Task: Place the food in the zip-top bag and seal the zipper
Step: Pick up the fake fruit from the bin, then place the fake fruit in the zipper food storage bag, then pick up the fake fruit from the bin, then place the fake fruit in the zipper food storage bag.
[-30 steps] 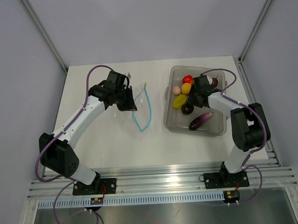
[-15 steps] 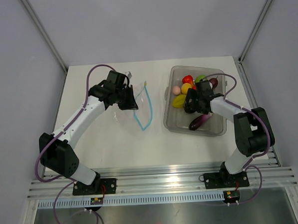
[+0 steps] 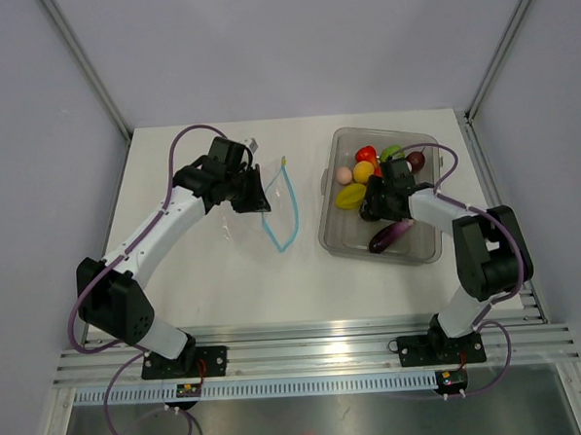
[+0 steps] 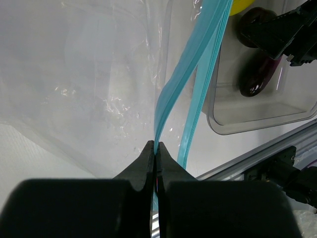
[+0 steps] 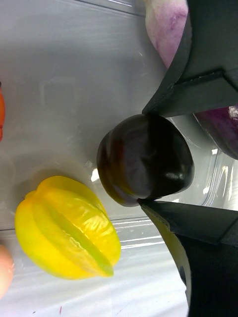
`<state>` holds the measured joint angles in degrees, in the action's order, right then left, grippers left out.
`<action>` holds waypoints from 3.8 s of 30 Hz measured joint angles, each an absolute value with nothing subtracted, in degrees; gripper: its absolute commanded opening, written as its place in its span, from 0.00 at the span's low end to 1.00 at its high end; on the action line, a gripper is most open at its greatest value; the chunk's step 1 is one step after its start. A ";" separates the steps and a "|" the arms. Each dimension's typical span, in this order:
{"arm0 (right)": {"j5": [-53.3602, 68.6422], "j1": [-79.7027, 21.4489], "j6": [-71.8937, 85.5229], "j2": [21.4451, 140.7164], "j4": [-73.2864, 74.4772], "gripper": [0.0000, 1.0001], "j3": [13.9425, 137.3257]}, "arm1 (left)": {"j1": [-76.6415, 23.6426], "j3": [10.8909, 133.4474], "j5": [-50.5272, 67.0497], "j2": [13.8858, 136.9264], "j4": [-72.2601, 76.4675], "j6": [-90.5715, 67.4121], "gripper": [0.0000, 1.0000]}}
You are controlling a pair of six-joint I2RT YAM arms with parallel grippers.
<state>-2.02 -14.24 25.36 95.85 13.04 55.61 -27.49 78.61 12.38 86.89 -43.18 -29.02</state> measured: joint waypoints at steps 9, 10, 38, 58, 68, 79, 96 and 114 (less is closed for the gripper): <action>-0.80 -14.24 25.50 87.79 16.69 0.55 55.57 | -28.03 77.84 14.57 86.98 -41.87 -30.02 0.00; -0.25 -14.28 25.54 85.80 17.08 0.53 55.57 | -28.10 77.84 14.94 87.05 -41.76 -30.20 0.00; 5.10 -40.45 32.49 84.53 21.50 0.88 69.30 | -29.76 78.41 23.90 86.28 -40.05 -33.76 0.00; -8.88 -40.77 31.55 72.44 29.67 0.87 69.84 | -29.74 79.05 27.18 84.29 -38.68 -35.48 0.00; -16.05 -22.57 37.82 74.32 39.59 0.90 61.45 | -29.74 79.05 26.74 84.29 -38.85 -35.38 0.00; -12.62 -13.74 44.69 86.70 37.21 0.89 56.58 | -29.74 79.05 26.65 84.31 -38.94 -34.48 0.00; -9.87 -11.07 45.84 92.92 28.93 0.30 54.74 | -29.74 79.05 26.57 84.31 -38.96 -34.33 0.00; -16.12 -36.21 37.60 62.89 21.87 0.29 63.16 | -29.76 80.64 26.59 85.67 -39.35 -34.30 0.00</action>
<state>-16.12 -36.21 37.60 62.89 21.87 63.16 -29.76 80.64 26.59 85.67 -39.35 -34.30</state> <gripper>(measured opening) 0.497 0.005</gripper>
